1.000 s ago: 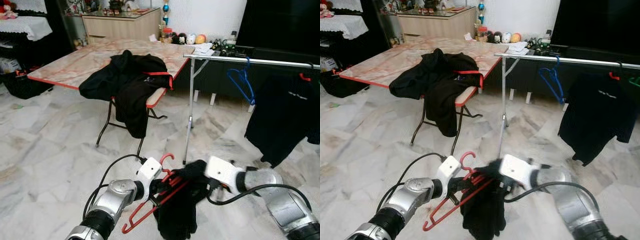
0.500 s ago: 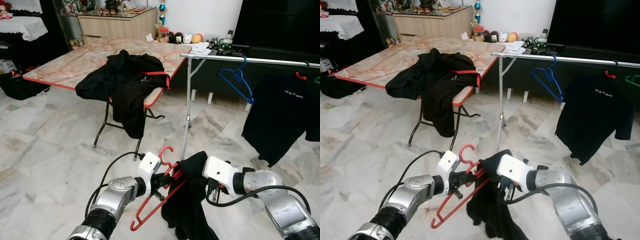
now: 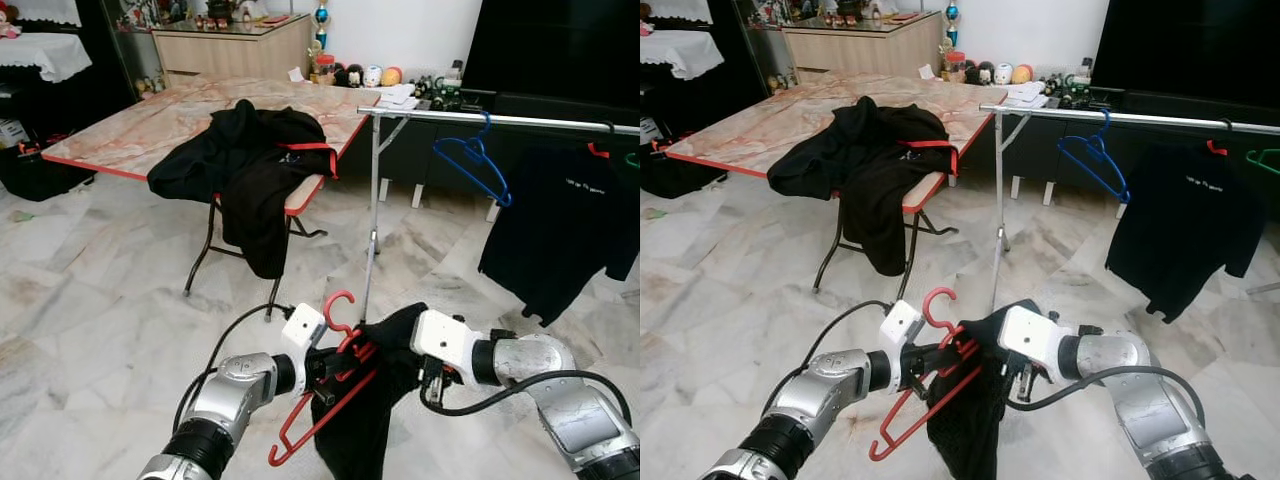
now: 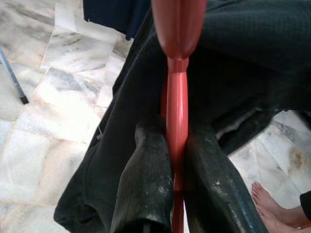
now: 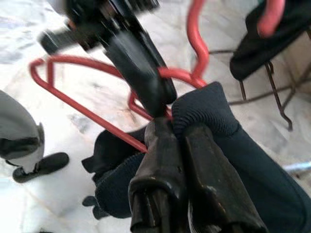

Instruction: Hang hanger

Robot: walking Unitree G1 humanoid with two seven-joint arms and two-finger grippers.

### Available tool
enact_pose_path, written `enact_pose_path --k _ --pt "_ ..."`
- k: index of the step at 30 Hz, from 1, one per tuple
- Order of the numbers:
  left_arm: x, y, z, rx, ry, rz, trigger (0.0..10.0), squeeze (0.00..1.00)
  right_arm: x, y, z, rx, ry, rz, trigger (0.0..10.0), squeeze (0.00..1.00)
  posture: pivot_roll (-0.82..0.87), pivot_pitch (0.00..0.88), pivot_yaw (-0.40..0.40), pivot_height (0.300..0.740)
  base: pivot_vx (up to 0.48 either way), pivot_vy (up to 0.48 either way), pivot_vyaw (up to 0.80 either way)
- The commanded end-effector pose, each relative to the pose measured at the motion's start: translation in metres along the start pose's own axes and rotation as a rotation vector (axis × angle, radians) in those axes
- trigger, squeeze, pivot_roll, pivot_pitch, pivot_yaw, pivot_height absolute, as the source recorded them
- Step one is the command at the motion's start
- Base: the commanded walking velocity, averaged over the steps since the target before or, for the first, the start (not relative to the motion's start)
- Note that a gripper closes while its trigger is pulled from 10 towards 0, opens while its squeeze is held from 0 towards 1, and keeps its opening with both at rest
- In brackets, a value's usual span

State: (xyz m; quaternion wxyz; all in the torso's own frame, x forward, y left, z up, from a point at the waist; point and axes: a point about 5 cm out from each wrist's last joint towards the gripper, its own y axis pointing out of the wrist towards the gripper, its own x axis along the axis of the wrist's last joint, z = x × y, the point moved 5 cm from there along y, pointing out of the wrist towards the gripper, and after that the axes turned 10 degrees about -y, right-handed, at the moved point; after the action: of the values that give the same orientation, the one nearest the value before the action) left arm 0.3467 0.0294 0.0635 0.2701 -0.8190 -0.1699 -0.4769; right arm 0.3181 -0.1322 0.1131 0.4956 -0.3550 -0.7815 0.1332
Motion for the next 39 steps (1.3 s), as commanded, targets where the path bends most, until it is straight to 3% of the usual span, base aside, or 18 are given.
enact_pose_path --k 1,8,9,11,12,13,15,18,19,26,28,31,32,33,37,39 --pt "0.009 -0.001 -0.003 -0.014 0.008 -0.031 10.0 0.00 0.010 -0.002 0.001 0.013 -0.009 -0.041 10.0 0.00 -0.10 0.019 0.056 0.740 0.000 0.000 0.00" --pt "0.011 0.000 -0.007 -0.031 0.002 -0.037 10.0 0.00 -0.010 -0.003 0.008 0.038 -0.004 0.055 10.0 0.00 -0.10 0.018 0.057 0.740 0.000 0.000 0.00" --pt "0.011 0.000 -0.007 -0.031 0.001 -0.038 10.0 0.00 -0.010 -0.003 0.009 0.046 0.001 0.052 10.0 0.11 -0.10 0.018 0.057 0.740 0.000 0.000 0.00" --pt "0.011 0.000 -0.007 -0.031 0.002 -0.039 10.0 0.00 -0.009 -0.004 0.011 0.057 0.006 0.047 10.0 0.11 -0.10 0.018 0.057 0.740 0.000 0.000 0.00" --pt "0.012 0.000 -0.006 -0.029 0.004 -0.042 10.0 0.00 -0.009 -0.004 0.011 0.060 0.009 0.047 10.0 0.51 -0.10 0.018 0.057 0.740 0.000 0.000 0.00" --pt "0.012 0.000 -0.006 -0.027 0.003 -0.045 10.0 0.00 -0.009 -0.004 0.011 0.060 0.010 0.047 10.0 0.62 -0.10 0.018 0.057 0.740 0.000 0.000 0.00" --pt "0.014 0.000 -0.006 -0.027 0.002 -0.058 10.0 0.00 -0.008 -0.004 0.012 0.066 0.012 0.048 10.0 0.72 -0.10 0.012 0.055 0.740 0.000 0.000 0.00" --pt "0.015 0.000 -0.006 -0.024 0.000 -0.068 10.0 0.00 -0.007 -0.004 0.014 0.077 0.017 0.046 10.0 0.73 -0.10 0.010 0.053 0.740 0.000 0.000 0.00" --pt "0.017 0.000 -0.005 -0.023 -0.003 -0.078 10.0 0.00 -0.007 -0.004 0.019 0.096 0.021 0.049 10.0 0.78 -0.10 0.009 0.051 0.740 0.000 0.000 0.00" --pt "0.018 0.000 -0.008 -0.035 -0.005 -0.085 10.0 0.00 -0.014 -0.008 0.023 0.088 0.019 0.088 10.0 0.78 -0.10 0.008 0.050 0.740 0.000 0.000 0.00" --pt "0.016 -0.001 -0.008 -0.047 0.011 -0.075 10.0 0.00 -0.016 -0.014 0.015 0.046 0.007 0.113 10.0 0.83 -0.11 0.009 0.049 0.740 0.000 0.000 0.00" --pt "0.010 -0.004 -0.009 -0.064 0.033 -0.045 10.0 0.00 -0.015 -0.022 0.000 -0.029 -0.007 0.109 10.0 1.00 -0.11 0.009 0.049 0.740 0.000 0.000 0.00" --pt "0.006 -0.005 -0.009 -0.075 0.045 -0.024 10.0 0.00 -0.012 -0.028 -0.010 -0.077 -0.011 0.092 10.0 1.00 -0.11 0.009 0.049 0.740 0.000 0.000 0.00" --pt "0.006 -0.005 -0.009 -0.075 0.045 -0.024 10.0 0.00 -0.012 -0.028 -0.010 -0.077 -0.011 0.092 10.0 1.00 -0.11 0.009 0.049 0.740 0.000 0.000 0.00" --pt "-0.003 -0.011 -0.006 -0.079 0.083 0.020 10.0 0.00 0.007 -0.051 -0.053 -0.276 0.027 -0.056 10.0 1.00 -0.12 0.015 0.043 0.740 0.000 0.000 0.00" --pt "-0.003 -0.012 -0.006 -0.088 0.088 0.023 10.0 0.00 0.010 -0.056 -0.059 -0.298 0.043 -0.082 10.0 1.00 -0.12 0.016 0.043 0.740 0.000 0.000 0.00"
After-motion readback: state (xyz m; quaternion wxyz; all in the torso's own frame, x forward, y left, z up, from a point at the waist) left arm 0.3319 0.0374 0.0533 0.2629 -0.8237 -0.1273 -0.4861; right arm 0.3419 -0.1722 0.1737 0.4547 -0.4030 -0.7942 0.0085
